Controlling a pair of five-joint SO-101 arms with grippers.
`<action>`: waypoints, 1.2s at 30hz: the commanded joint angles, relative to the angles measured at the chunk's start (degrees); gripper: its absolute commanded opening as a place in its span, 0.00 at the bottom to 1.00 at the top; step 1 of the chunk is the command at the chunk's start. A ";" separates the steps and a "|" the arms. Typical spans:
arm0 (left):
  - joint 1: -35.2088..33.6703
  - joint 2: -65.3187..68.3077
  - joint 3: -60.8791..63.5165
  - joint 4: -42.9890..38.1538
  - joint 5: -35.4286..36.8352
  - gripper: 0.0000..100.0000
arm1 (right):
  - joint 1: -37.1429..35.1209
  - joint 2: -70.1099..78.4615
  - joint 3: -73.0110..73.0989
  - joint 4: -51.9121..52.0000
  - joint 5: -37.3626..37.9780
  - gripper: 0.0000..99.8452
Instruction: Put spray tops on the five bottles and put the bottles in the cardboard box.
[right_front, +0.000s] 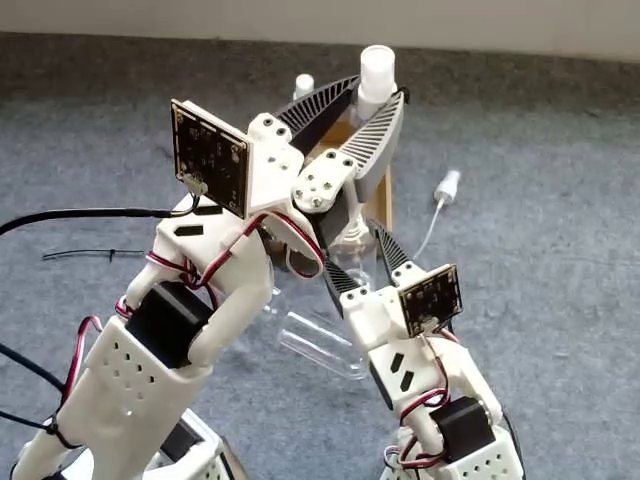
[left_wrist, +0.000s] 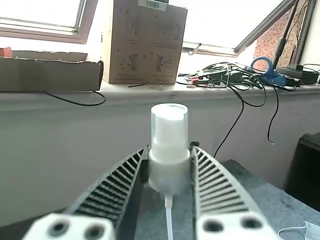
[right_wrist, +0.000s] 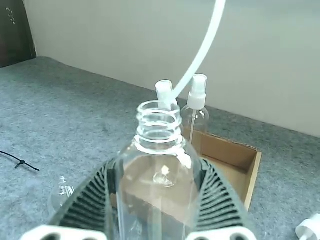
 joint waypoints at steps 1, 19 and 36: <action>0.84 -0.66 -1.98 -0.97 0.00 0.01 | -0.04 -0.22 -0.84 -1.19 -0.35 0.00; -1.98 -7.08 16.13 -0.88 0.09 0.01 | 0.04 -0.22 -1.10 -1.19 -0.62 0.00; 5.05 -23.34 33.98 9.05 -0.18 0.01 | 4.44 -0.40 -1.10 -1.27 -0.35 0.00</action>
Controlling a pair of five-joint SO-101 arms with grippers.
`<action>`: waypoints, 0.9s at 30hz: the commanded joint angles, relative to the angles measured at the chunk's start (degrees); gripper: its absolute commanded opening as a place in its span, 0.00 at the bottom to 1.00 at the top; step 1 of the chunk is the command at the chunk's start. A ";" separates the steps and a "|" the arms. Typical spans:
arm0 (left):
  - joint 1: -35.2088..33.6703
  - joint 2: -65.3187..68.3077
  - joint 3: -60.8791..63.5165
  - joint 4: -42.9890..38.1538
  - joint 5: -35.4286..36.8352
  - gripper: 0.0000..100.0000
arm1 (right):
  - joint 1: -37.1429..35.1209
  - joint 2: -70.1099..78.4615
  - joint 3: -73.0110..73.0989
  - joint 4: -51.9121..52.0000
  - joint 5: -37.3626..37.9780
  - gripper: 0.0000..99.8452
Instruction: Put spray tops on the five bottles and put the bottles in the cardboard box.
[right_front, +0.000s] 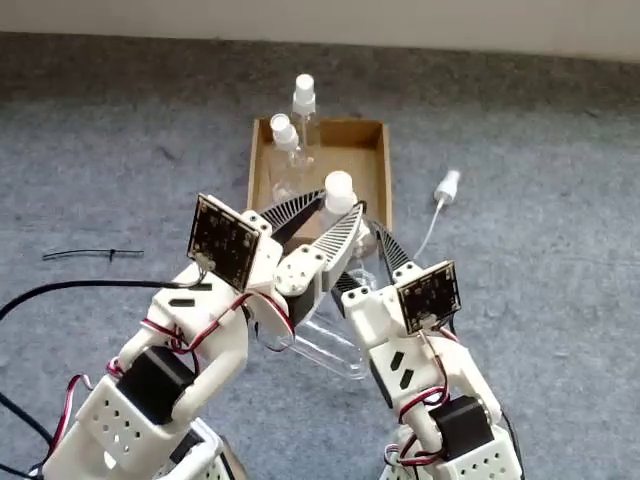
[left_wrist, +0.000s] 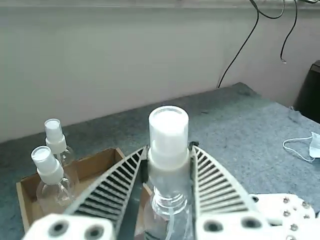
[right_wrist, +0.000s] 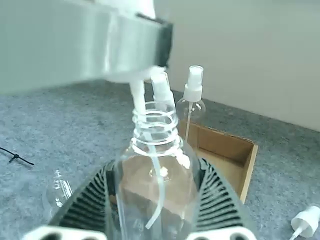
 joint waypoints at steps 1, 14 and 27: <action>2.42 -0.04 2.15 0.44 -0.09 0.01 | 2.42 -0.75 -1.36 -1.36 -0.18 0.00; -2.77 -0.04 2.68 0.00 -0.09 0.09 | -3.65 -0.84 -1.01 -1.10 4.84 0.00; -2.95 -0.40 -5.58 0.62 0.00 0.13 | -3.65 -0.84 -0.92 -1.36 4.48 0.00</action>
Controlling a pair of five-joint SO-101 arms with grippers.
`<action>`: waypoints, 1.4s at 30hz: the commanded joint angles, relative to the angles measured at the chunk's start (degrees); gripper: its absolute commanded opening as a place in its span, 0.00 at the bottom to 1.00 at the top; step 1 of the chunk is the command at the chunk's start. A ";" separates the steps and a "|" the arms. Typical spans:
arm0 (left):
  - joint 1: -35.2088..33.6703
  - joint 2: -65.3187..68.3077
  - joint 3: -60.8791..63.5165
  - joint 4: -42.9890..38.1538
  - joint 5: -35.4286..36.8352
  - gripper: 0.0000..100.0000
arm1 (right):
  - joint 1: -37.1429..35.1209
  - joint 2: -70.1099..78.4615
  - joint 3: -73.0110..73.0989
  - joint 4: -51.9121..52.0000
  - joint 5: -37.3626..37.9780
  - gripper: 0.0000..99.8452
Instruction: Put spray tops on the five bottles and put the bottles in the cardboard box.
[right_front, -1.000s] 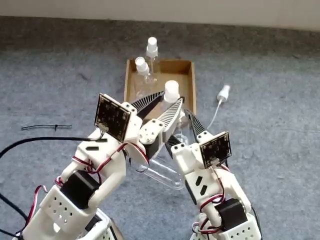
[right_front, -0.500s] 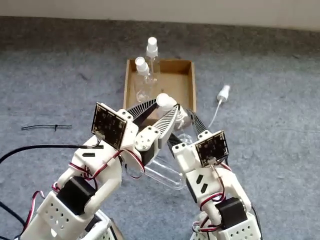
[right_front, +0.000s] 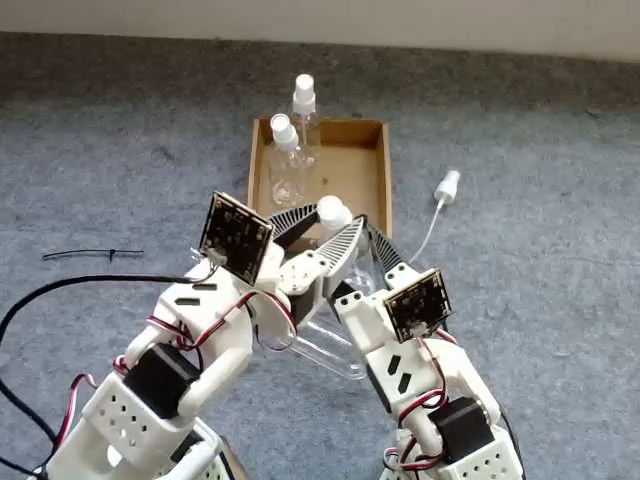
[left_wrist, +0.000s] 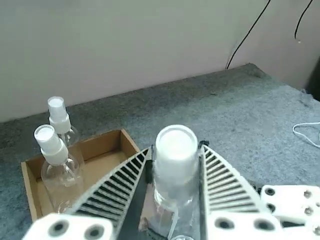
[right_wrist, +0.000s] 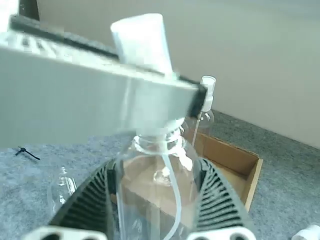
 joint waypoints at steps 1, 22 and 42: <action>-0.40 -0.92 -6.64 0.70 -0.09 0.13 | -0.31 -0.66 -0.84 -1.27 0.44 0.00; -5.67 -0.57 -10.59 3.69 -0.18 0.13 | -0.31 -0.57 -0.66 -5.05 0.35 0.00; -9.80 -1.19 -18.86 -0.26 -6.24 0.13 | 1.45 -0.13 -1.01 -5.41 0.35 0.00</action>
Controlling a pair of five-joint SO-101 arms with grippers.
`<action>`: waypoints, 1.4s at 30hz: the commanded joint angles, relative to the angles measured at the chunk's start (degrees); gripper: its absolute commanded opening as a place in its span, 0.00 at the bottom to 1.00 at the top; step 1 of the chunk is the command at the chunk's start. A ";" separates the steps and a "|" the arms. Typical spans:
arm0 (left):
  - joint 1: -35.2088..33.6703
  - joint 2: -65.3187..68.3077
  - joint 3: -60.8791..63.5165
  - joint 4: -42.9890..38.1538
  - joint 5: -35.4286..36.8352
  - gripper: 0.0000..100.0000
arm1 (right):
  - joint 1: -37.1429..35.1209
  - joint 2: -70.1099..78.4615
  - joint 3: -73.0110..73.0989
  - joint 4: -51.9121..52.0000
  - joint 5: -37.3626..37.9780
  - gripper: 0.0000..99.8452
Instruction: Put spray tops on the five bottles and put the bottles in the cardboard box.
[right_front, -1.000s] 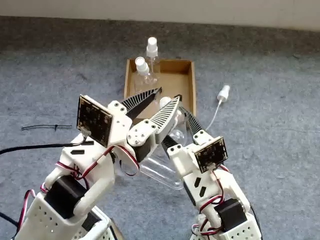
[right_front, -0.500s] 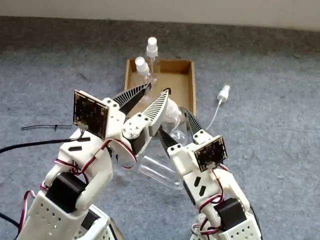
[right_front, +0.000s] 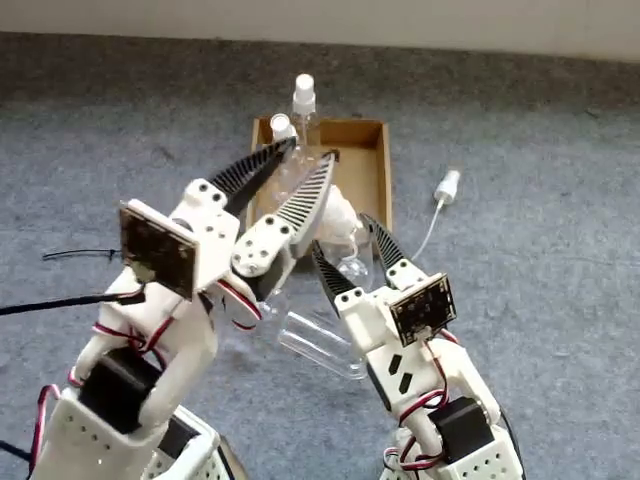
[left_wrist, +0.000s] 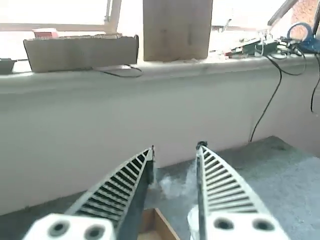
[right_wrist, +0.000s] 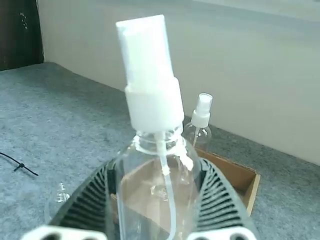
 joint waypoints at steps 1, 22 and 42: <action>-4.00 -0.75 -8.31 4.48 -0.18 0.13 | 2.77 -0.13 -1.19 -1.71 0.26 0.00; -41.19 -0.40 20.35 16.09 -0.09 0.13 | 14.11 76.62 -48.48 -23.43 0.26 0.00; -40.75 -0.40 29.05 4.66 6.07 0.13 | 19.12 110.55 -58.95 -57.10 -12.13 0.00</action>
